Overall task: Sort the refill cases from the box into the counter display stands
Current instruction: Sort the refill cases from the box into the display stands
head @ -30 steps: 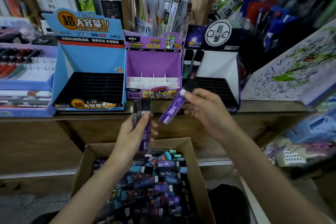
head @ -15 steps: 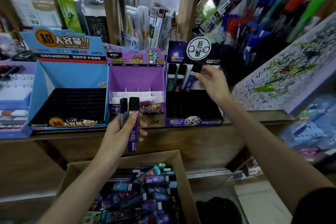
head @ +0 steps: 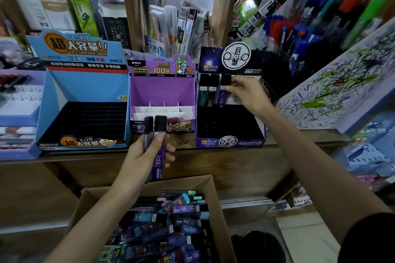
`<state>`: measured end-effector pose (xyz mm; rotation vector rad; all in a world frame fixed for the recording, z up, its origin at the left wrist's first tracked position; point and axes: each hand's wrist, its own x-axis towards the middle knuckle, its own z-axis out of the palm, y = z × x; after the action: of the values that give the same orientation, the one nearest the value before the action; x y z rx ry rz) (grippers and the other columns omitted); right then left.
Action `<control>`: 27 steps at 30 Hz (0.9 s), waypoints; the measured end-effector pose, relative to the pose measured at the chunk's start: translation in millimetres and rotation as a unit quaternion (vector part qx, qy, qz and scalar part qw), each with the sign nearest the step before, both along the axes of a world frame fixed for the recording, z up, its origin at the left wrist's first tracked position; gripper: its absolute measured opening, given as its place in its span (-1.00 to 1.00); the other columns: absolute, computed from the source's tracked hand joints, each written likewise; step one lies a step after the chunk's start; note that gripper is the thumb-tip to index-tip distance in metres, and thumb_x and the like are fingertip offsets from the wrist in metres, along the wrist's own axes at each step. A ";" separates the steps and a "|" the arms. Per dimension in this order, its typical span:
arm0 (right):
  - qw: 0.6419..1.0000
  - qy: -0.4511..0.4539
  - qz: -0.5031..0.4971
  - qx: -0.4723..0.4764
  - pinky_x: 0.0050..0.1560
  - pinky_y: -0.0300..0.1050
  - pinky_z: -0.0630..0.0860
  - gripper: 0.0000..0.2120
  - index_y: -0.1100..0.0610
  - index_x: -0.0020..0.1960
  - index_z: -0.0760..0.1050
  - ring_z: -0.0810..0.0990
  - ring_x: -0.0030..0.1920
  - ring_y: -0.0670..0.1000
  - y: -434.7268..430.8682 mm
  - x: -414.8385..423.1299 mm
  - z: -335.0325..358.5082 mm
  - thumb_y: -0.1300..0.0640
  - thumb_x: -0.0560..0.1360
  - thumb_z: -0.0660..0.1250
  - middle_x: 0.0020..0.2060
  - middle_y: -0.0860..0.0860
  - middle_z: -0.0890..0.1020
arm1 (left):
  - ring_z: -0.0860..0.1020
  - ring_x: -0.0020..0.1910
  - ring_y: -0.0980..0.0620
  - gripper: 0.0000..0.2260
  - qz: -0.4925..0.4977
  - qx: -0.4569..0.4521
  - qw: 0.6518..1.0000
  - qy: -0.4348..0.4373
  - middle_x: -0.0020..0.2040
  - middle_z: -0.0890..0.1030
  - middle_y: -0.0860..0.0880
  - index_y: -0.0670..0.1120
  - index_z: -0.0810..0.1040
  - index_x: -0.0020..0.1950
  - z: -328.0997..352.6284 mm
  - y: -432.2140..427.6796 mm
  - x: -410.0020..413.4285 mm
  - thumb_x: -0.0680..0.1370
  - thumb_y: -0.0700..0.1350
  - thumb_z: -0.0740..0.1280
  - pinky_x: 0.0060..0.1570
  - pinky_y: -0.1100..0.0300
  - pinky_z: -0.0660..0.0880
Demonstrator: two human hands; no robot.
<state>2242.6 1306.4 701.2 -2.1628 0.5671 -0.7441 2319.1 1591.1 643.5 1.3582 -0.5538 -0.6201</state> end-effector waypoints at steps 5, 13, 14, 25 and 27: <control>0.997 -0.010 -0.058 0.048 -0.20 -0.24 0.57 -0.87 0.29 0.02 0.60 0.57 -0.33 -0.19 1.4 6.6 -15.1 0.28 0.50 0.35 -0.26 -0.01 0.63 | 0.62 -0.32 0.09 -0.67 -0.008 0.004 1.000 -0.002 -0.26 0.67 0.01 -0.12 0.51 0.06 -1.3 0.3 -0.8 0.45 0.08 0.21 -0.34 0.28 0.56; 0.985 0.104 -0.135 -0.031 -0.10 0.03 0.60 -0.66 0.32 -0.13 0.60 0.64 -0.22 0.16 18.1 0.7 -8.7 0.02 0.54 0.31 -0.24 0.20 0.66 | 0.62 -0.30 0.09 -0.67 -0.033 -0.008 0.999 0.009 -0.24 0.67 -0.01 -0.13 0.51 0.07 -1.3 -2.0 -10.9 0.46 0.06 0.22 -0.33 0.29 0.55; 0.983 0.107 -0.144 -0.048 -0.11 -0.04 0.57 -0.66 0.27 -0.11 0.60 0.63 -0.19 0.12 24.7 -5.5 -7.5 -0.02 0.55 0.28 -0.21 0.16 0.66 | 0.63 -0.29 0.08 -0.68 -0.035 -0.013 0.999 0.011 -0.24 0.67 -0.01 -0.13 0.51 0.07 -0.5 -1.4 -11.3 0.46 0.06 0.22 -0.34 0.29 0.56; 0.960 -0.044 0.140 0.239 -0.15 -0.32 0.52 -0.89 0.16 -0.10 0.58 0.60 -0.20 -0.14 155.1 -36.9 -8.8 0.15 0.53 0.31 -0.27 -0.03 0.63 | 0.64 -0.28 0.03 -0.69 -0.086 -0.026 0.996 0.012 -0.24 0.67 -0.05 -0.14 0.52 0.06 4.0 -7.8 -25.9 0.47 0.06 0.24 -0.29 0.22 0.59; 0.959 -0.058 0.138 0.241 -0.19 -0.36 0.49 -0.91 0.21 -0.12 0.56 0.57 -0.24 -0.17 158.0 -36.6 -9.6 0.22 0.53 0.31 -0.30 -0.02 0.60 | 0.65 -0.25 0.03 -0.69 -0.089 -0.026 0.996 0.001 -0.22 0.68 -0.05 -0.12 0.53 0.06 4.1 -9.8 -27.5 0.48 0.06 0.24 -0.26 0.21 0.59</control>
<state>2205.9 1464.5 691.7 -1.6858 0.3328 -0.5102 2291.6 1581.3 647.6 1.2686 -0.6890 -0.7462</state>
